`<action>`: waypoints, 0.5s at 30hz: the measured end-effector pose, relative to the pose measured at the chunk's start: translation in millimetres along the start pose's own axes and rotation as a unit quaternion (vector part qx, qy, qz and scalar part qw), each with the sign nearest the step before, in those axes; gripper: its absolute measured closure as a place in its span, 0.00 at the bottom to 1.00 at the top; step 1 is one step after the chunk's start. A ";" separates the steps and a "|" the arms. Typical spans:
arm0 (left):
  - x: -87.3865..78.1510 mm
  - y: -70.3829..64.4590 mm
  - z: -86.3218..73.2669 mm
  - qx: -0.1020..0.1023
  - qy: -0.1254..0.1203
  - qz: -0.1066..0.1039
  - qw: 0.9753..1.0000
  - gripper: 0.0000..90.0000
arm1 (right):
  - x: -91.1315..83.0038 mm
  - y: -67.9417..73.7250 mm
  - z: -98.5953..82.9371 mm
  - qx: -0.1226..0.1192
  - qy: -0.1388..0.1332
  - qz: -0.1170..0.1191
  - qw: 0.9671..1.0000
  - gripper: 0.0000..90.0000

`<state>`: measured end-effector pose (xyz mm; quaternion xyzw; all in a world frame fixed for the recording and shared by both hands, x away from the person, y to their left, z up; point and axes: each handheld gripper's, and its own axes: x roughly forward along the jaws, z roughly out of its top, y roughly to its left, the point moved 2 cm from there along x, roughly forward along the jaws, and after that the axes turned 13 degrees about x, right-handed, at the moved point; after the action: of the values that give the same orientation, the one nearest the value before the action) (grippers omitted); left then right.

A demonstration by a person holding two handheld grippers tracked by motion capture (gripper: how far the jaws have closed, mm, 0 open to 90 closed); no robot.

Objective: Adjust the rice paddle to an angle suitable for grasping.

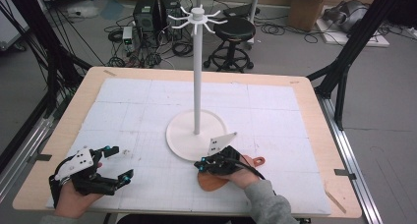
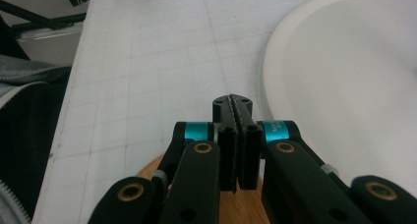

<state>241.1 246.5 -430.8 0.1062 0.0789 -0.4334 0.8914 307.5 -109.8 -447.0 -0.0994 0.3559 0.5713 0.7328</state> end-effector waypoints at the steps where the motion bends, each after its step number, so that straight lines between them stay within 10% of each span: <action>1: -0.1 0.5 -0.1 0.001 0.001 0.000 1.000 0.04 | 0.0 0.0 0.0 0.000 0.000 0.000 1.000 0.99; 15: 0.0 1.6 -0.5 0.000 0.003 -0.001 1.000 0.04 | 12.5 5.3 -0.4 -0.016 0.062 -0.021 0.998 0.99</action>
<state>242.3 247.6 -431.1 0.1073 0.0815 -0.4342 0.8907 303.6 -98.7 -453.8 -0.1539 0.3892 0.5542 0.7195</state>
